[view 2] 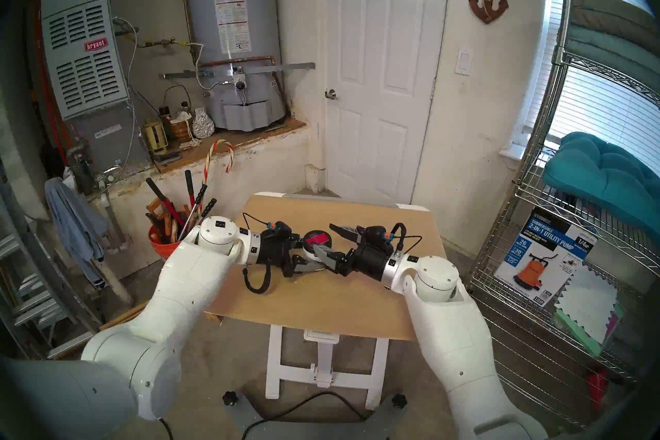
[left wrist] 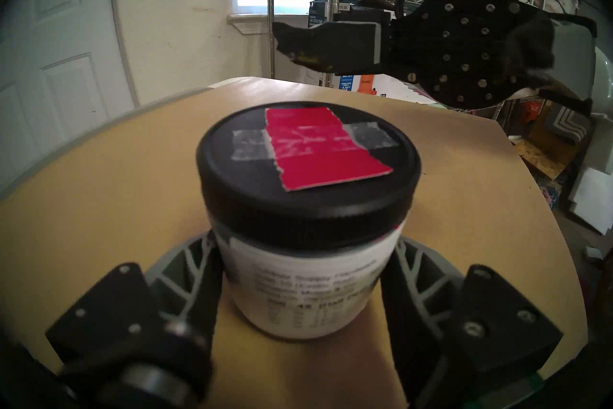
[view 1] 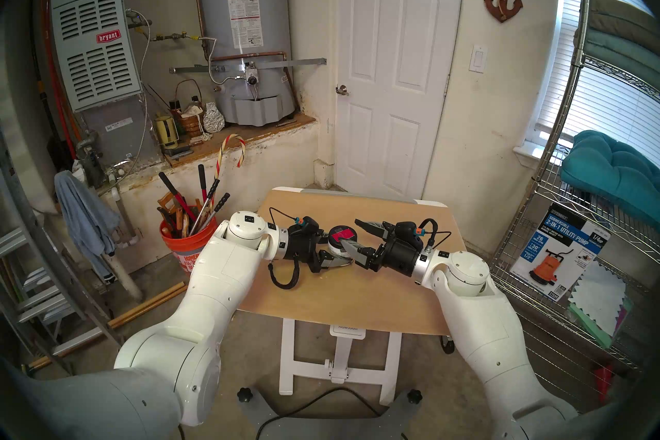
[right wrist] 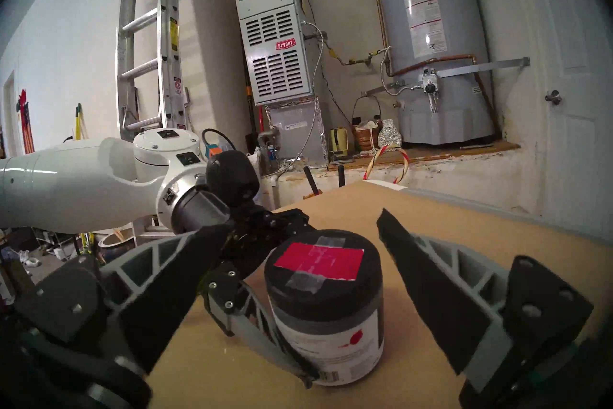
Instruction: Open paint jar
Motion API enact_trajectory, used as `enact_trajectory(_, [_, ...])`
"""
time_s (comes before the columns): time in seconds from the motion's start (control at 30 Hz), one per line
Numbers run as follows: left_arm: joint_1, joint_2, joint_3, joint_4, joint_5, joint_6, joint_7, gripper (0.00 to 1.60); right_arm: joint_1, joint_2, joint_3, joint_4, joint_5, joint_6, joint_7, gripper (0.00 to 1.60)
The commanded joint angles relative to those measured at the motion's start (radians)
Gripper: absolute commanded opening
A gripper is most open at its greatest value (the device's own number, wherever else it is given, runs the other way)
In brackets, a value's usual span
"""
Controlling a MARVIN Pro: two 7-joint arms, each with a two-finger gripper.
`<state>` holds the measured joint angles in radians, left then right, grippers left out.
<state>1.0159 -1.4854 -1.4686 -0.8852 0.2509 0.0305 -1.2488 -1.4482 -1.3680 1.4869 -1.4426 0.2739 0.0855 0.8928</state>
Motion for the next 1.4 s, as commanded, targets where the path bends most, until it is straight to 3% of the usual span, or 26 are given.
enact_trajectory(0.0, [-0.021,-0.002,0.002,-0.005,0.000,-0.004,-0.005,0.00,-0.097,-0.040,-0.017,-0.122,-0.035,-0.019,-0.077,1.60])
enact_trajectory(0.17, [-0.021,-0.002,0.004,-0.005,-0.001,-0.005,-0.008,0.00,-0.144,-0.057,-0.020,-0.178,-0.071,-0.022,-0.149,1.60])
enact_trajectory(0.43, [-0.023,-0.003,0.005,-0.003,-0.001,-0.009,-0.020,0.00,-0.235,-0.104,-0.028,-0.303,-0.189,0.002,-0.332,1.60])
enact_trajectory(0.77, [-0.027,-0.003,0.003,0.005,-0.001,-0.013,-0.031,0.00,-0.310,-0.170,-0.065,-0.414,-0.306,0.150,-0.519,1.60])
enact_trajectory(0.97, [-0.031,-0.004,0.002,0.013,0.000,-0.015,-0.034,0.00,-0.304,-0.176,-0.082,-0.422,-0.309,0.186,-0.558,1.60])
enact_trajectory(1.37, [-0.042,-0.006,0.000,0.034,0.001,-0.023,-0.034,0.00,-0.284,-0.185,-0.076,-0.404,-0.264,0.186,-0.527,1.60])
